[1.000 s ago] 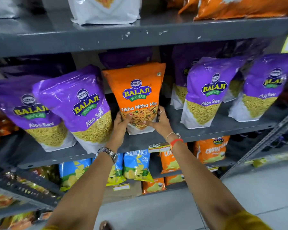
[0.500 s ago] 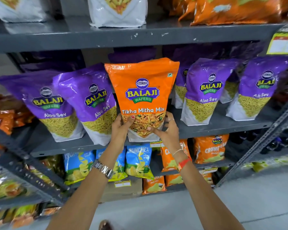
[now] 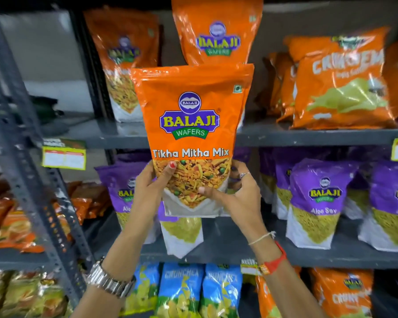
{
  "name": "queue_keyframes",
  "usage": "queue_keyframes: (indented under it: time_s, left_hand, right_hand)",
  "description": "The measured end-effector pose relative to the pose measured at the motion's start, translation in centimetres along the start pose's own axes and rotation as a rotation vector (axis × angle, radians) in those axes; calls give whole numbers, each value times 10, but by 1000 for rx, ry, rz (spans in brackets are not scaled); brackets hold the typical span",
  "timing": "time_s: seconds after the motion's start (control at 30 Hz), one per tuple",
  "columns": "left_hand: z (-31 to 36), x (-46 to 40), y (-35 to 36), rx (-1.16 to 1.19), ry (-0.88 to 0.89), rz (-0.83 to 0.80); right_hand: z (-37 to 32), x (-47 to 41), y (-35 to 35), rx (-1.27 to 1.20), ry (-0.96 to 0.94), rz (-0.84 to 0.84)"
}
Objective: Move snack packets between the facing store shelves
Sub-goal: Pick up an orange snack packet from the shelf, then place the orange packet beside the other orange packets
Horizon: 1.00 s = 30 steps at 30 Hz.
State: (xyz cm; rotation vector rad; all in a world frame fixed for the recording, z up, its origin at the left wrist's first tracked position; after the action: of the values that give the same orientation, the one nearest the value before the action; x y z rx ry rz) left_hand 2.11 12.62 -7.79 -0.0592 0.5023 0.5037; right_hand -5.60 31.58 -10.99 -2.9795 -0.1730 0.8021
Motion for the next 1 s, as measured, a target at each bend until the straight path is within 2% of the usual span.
queue_keyframes:
  time_s: [0.2,0.4,0.67,1.0]
  left_hand:
    - [68,-46,-44,-81,25,95]
    - [105,-105,-82,-216,-46,102]
    - [105,-161,-108,-190,-145,148]
    - [63,-187,-135,-142,-236,177]
  right_hand:
    - [-79,-45,38,1,-127,-22]
    - [-129,-94,87,4,-179,-64]
    - [-148,-145,147,27,-163,-134]
    - [-119,-158,191,58,-89,-183]
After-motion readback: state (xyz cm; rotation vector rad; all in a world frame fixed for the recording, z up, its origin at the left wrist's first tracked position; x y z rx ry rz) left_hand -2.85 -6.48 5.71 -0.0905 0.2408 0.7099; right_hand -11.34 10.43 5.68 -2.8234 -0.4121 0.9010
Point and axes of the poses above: each hand's wrist, its own x-axis away from the middle knuckle, its own y-axis out of the palm, z = x × y, the point moved 9 cm from there along -x, towards the middle knuckle
